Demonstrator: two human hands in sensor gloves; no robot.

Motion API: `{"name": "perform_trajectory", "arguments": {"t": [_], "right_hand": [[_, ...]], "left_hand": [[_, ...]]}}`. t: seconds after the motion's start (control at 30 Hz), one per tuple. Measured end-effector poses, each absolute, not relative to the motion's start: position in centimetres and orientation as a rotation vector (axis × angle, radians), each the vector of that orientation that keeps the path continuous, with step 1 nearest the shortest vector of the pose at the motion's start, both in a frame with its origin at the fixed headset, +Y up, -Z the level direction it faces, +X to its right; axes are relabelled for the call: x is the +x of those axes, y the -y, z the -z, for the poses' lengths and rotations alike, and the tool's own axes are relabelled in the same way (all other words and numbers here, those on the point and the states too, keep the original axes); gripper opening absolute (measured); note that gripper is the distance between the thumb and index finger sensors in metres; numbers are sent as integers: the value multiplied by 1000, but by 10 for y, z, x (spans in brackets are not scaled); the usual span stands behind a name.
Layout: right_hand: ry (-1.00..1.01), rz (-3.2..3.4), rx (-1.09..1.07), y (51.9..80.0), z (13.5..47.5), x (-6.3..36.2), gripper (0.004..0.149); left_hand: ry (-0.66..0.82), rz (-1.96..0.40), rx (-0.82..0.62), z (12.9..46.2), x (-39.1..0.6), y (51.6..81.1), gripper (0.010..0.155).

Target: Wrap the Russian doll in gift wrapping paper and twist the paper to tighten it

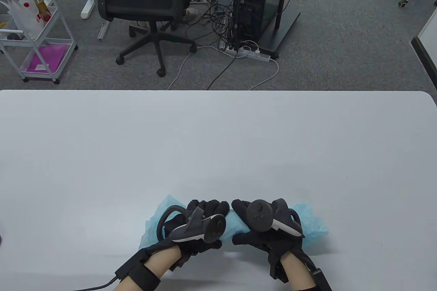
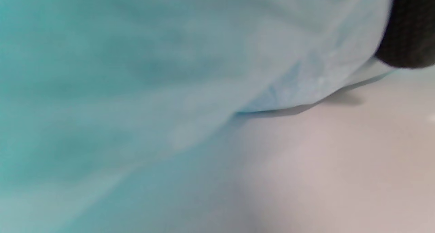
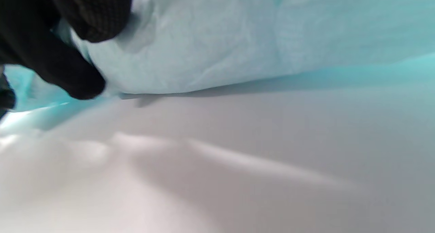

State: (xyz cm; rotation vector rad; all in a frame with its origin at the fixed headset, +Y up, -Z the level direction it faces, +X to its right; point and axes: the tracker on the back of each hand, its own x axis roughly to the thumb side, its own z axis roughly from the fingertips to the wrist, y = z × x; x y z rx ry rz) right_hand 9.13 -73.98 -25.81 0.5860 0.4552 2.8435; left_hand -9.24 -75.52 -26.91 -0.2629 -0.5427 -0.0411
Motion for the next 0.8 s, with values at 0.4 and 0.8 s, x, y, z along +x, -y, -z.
{"name": "perform_trajectory", "arguments": {"t": [0.4, 0.8], "right_hand": [[-436, -3047, 609, 745, 252, 71, 99], [-574, -2753, 564, 752, 261, 90, 97]], "left_hand": [[564, 139, -149, 263, -96, 745, 103], [565, 269, -132, 257, -82, 753, 104]]}}
